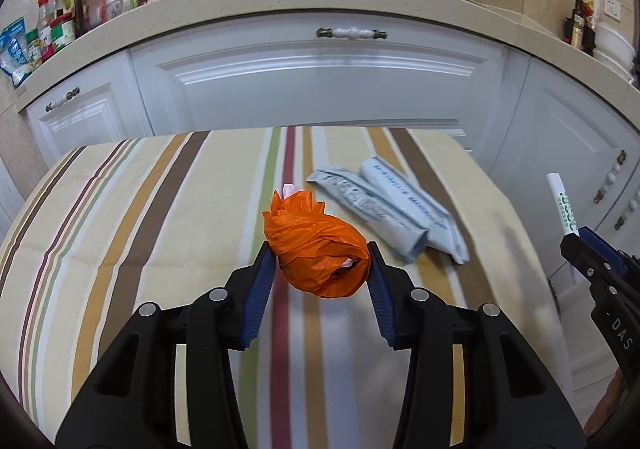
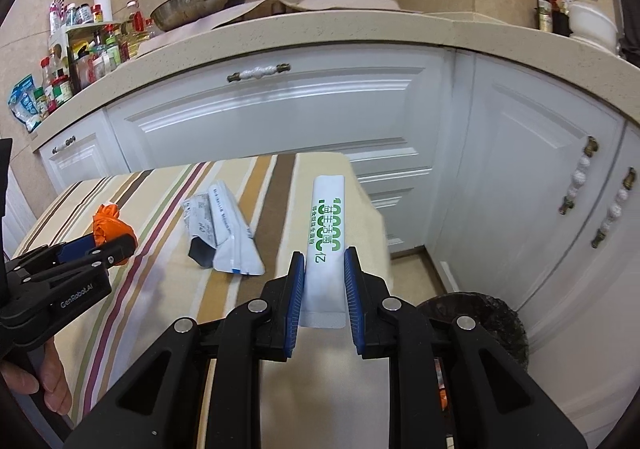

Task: Collect trash
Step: 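Carry both items over the black bin and open both grippers to drop them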

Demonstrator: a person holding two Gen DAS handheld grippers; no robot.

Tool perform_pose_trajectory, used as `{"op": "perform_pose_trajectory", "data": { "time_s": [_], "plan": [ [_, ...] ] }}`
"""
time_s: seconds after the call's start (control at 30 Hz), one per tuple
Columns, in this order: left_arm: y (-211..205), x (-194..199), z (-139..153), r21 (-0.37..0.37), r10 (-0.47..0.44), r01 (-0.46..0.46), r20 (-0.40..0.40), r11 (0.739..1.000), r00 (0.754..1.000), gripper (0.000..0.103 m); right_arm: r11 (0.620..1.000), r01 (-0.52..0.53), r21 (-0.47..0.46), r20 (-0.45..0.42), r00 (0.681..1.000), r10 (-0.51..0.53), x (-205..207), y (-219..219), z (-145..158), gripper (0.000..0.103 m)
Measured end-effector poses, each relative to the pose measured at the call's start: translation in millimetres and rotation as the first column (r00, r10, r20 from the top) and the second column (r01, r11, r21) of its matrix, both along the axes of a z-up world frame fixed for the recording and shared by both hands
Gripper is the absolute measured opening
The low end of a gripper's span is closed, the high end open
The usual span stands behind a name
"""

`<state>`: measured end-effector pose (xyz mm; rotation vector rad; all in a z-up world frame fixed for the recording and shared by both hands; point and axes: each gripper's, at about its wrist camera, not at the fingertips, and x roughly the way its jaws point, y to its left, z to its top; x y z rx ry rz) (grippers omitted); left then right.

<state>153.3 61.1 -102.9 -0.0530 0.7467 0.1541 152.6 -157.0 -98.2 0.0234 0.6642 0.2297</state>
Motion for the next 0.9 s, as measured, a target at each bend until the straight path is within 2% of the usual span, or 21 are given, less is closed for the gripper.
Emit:
{"op": "perform_pose_trajectory", "data": {
  "time_s": [0.3,0.57,0.9],
  "plan": [
    [-65,-11,12,-0.004,-0.127,0.127,0.023,0.992,0.992,0.044,0.995,0.104,-0.006,0.023,0.994,-0.104,-25,-50,11,0.021],
    [-137,-22,15,0.002,-0.248,0.248,0.032,0.969,0.968,0.044,0.979,0.203,-0.008,0.025,0.979,-0.203,-49,-104,12,0.021],
    [-205,-19,5,0.019,-0.339,0.339,0.016,0.941,0.941,0.044,0.957,0.291,-0.012,0.015,0.957,-0.291,-63,-154,5,0.021]
  ]
}}
